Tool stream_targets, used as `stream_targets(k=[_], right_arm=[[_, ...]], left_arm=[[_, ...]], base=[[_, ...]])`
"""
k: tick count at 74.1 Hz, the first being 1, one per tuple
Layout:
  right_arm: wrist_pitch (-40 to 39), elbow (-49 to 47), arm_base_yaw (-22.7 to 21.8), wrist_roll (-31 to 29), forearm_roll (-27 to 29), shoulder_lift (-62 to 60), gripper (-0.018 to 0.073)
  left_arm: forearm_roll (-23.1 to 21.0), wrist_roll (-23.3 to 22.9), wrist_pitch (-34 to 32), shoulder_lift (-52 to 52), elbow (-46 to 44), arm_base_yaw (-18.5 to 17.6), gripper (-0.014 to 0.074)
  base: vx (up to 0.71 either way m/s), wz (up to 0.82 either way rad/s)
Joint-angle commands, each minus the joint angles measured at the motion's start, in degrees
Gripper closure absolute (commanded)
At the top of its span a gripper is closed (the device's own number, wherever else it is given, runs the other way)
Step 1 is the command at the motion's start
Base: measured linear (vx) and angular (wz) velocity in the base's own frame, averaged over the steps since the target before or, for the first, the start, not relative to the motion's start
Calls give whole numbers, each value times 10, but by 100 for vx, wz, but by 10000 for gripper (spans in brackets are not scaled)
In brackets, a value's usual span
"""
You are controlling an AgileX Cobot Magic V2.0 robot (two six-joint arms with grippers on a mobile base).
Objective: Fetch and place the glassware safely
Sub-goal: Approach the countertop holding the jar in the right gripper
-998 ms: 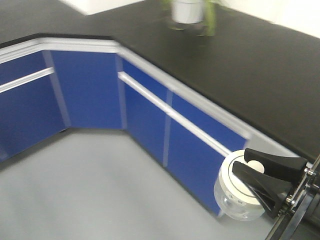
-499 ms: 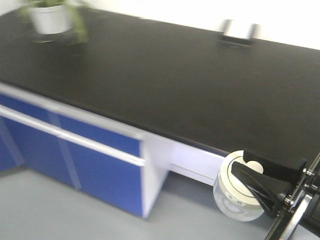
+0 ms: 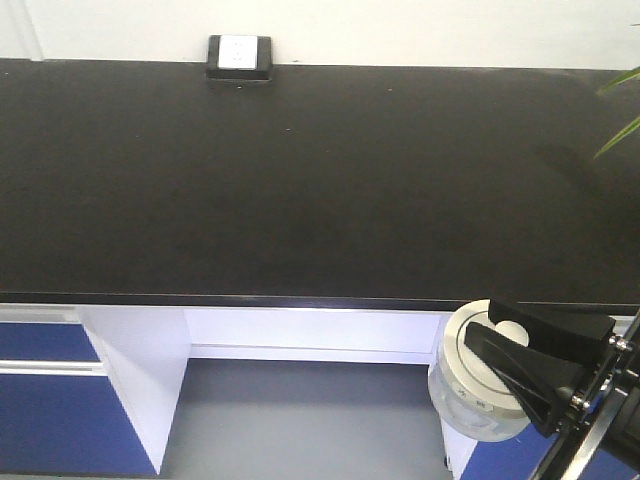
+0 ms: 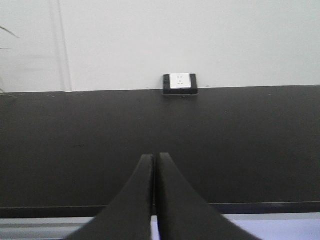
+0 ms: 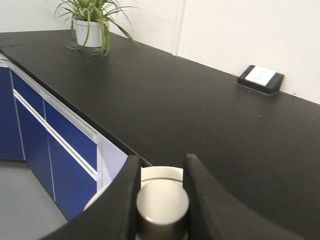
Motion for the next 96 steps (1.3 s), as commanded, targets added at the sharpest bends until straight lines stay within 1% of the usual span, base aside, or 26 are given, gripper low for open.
stream_targets(k=[1, 17, 49, 96], right_arm=[[-20, -20, -1, -4, 19, -1, 560], [-20, -20, -1, -4, 19, -1, 560], [-20, -20, -1, -4, 19, -1, 560], [-20, -20, -1, -4, 19, -1, 560]], left_arm=[[-4, -3, -42, 7, -15, -5, 603], [-4, -3, -42, 7, -15, -5, 603], [-4, -3, -42, 7, -15, -5, 603], [-4, -3, -42, 7, -15, -5, 603]], base=[[2, -24], [2, -7], [7, 8], [21, 10]])
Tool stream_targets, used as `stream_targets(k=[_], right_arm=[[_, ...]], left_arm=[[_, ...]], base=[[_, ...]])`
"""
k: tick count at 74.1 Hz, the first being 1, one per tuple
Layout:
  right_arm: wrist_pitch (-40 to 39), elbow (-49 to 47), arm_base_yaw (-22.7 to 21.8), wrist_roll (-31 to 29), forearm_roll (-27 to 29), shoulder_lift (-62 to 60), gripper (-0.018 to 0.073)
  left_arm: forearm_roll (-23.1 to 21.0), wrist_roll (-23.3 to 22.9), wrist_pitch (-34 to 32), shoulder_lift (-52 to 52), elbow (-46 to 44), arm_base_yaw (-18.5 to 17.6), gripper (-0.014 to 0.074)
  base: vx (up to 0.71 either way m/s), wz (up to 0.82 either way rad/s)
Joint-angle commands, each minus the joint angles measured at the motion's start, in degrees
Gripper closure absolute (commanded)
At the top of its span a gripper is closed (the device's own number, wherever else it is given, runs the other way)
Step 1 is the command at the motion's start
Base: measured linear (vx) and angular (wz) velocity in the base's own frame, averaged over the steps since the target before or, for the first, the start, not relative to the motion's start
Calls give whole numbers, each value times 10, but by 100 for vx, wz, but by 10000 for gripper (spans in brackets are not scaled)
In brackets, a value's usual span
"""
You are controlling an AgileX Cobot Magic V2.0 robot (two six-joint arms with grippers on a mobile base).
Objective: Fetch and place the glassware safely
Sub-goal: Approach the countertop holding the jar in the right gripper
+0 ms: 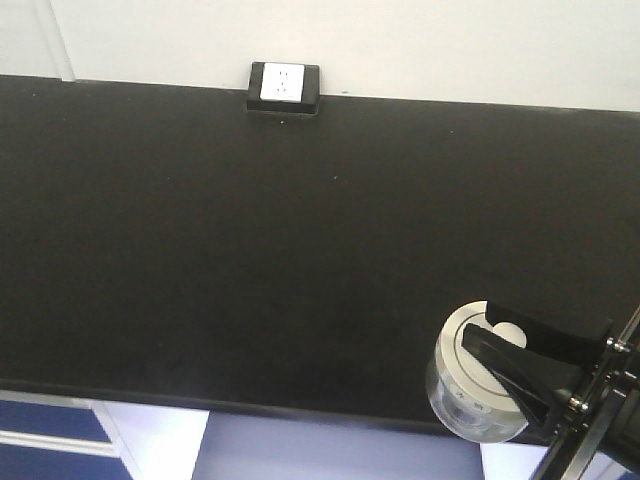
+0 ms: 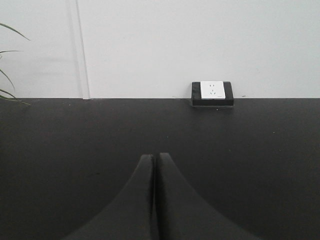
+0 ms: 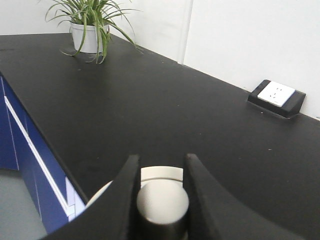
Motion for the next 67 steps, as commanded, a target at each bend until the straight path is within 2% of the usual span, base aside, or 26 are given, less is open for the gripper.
stream_targets(k=[1, 67], right_arm=[[-17, -20, -1, -4, 19, -1, 560], [-16, -21, -1, -4, 22, 7, 560]], left_arm=[[-4, -3, -42, 7, -15, -5, 603], [-4, -3, -42, 16, -15, -5, 603]], base=[[21, 1], [10, -10]])
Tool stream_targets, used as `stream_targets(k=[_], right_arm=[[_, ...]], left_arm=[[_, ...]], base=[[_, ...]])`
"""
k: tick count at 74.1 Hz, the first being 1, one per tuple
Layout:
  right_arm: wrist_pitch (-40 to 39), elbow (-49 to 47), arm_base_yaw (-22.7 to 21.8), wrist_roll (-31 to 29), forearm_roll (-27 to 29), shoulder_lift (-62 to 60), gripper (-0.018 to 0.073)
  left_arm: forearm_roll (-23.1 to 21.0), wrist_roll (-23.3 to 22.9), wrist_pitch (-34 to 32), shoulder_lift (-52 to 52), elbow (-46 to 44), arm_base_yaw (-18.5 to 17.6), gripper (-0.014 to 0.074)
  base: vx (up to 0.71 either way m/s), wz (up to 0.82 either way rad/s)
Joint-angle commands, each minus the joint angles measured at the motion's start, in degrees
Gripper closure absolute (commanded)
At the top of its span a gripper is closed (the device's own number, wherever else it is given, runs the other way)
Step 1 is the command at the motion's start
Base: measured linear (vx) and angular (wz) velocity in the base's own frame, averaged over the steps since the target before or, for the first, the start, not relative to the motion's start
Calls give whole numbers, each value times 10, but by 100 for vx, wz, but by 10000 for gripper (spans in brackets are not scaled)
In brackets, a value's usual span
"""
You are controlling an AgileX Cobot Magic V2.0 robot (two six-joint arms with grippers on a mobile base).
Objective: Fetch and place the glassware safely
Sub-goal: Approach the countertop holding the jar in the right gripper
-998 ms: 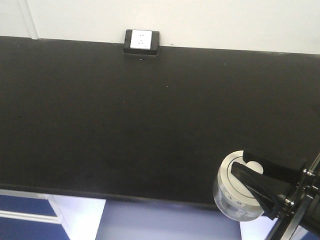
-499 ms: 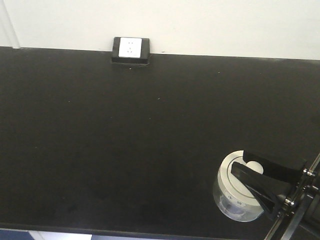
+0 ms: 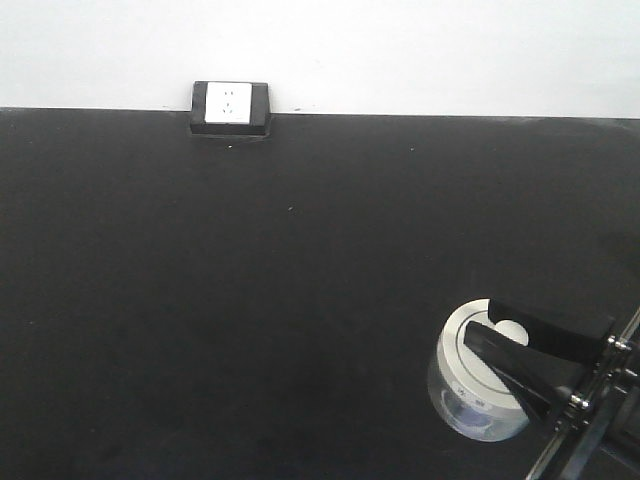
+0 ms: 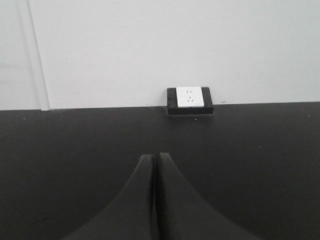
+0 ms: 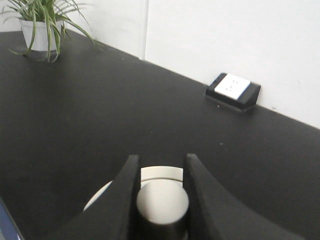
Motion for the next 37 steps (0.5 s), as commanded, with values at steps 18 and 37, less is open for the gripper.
stream_targets(k=[18, 37], right_arm=[[-23, -11, -1, -4, 17, 20, 560], [-19, -11, -1, -4, 16, 21, 560]], left_arm=[[-4, -3, -38, 22, -15, -4, 603], [-4, -3, -38, 22, -15, -4, 603]], base=[[0, 2], [0, 0]])
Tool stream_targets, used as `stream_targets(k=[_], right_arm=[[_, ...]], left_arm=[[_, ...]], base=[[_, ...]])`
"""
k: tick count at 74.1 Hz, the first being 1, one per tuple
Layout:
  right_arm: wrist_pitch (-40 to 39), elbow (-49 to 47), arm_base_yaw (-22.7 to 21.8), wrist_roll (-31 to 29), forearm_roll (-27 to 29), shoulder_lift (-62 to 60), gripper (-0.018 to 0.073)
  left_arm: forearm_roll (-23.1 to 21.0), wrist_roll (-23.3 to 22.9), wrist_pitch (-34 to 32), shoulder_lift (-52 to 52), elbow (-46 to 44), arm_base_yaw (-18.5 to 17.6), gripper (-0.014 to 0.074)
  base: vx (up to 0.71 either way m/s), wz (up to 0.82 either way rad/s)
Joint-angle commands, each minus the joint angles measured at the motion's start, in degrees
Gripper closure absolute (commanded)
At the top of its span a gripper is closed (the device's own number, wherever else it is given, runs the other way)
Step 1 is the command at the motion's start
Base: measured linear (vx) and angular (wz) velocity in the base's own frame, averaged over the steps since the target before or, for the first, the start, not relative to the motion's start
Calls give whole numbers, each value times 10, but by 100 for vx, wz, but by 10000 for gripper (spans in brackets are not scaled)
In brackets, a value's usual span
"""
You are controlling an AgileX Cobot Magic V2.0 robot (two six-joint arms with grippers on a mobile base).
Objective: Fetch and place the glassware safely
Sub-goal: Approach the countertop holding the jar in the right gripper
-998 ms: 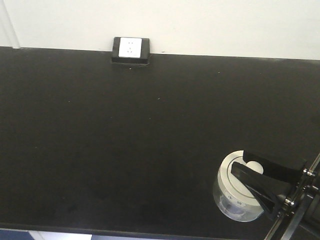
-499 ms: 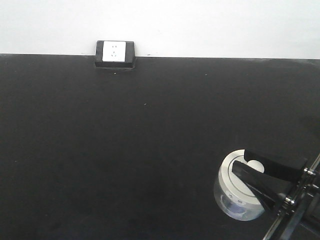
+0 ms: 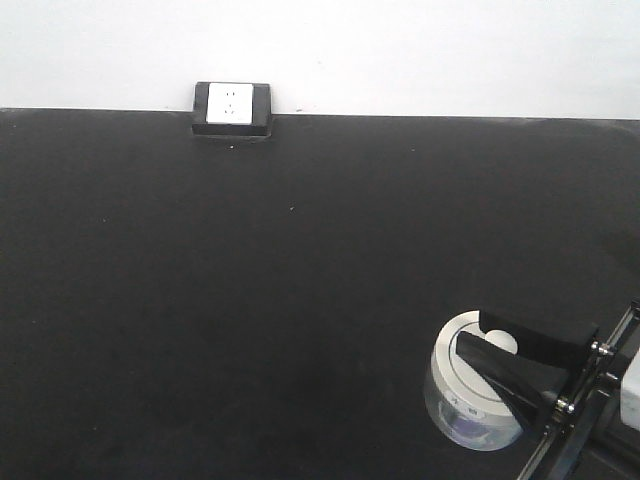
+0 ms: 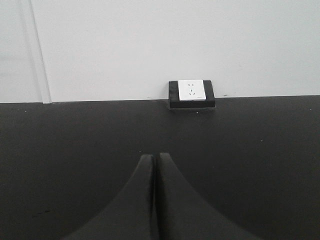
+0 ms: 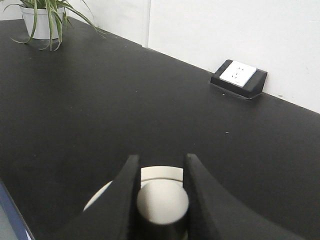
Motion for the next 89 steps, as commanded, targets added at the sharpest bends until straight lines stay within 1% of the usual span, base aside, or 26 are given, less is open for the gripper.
stream_targets(k=[1, 64, 83, 89], right_arm=[[-16, -19, -1, -3, 17, 2, 560], [-25, -19, -1, -3, 21, 2, 560], [-20, -19, -1, -3, 21, 2, 560], [-4, -20, -1, -13, 25, 12, 560]], left_arm=[[-4, -3, -39, 10, -15, -4, 603], [-4, -3, -37, 10, -15, -4, 603], [-4, -3, -37, 10, -15, -4, 603], [-4, -3, -37, 10, -15, -4, 603]], base=[[0, 0], [0, 0], [0, 0], [0, 0]])
